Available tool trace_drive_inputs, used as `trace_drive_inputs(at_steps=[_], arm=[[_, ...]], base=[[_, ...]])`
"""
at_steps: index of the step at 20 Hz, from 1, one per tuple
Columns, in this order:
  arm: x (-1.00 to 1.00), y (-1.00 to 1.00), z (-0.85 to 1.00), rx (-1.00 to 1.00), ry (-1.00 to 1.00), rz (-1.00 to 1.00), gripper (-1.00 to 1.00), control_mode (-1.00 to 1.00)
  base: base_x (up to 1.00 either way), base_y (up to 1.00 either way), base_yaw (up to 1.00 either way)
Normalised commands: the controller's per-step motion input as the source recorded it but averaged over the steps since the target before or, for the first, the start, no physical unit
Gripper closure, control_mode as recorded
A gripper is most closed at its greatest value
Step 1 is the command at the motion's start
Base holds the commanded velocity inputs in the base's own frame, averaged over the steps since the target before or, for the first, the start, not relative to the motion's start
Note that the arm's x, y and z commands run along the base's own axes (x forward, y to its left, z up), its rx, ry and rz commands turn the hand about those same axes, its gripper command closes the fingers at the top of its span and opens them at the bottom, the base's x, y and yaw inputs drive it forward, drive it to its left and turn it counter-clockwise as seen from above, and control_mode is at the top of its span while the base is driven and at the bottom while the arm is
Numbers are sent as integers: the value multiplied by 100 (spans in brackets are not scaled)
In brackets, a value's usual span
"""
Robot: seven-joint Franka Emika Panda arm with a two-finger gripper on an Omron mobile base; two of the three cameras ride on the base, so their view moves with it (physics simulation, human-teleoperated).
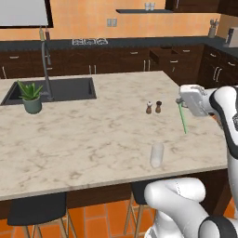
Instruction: Take a straw from the drawer in front and place it inside the glass cup on the dining counter.
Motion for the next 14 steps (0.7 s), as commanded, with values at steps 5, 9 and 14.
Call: trace_drive_inputs(at_steps=[5, 9, 14], arm=[[19, 14, -29, 27, 0, 4, 100, -100], [17, 15, -48, 15, 0, 2, 100, -100], [40, 3, -48, 6, 2, 0, 100, -100]], base=[[0, 0, 0], [0, 0, 0], [0, 0, 0]])
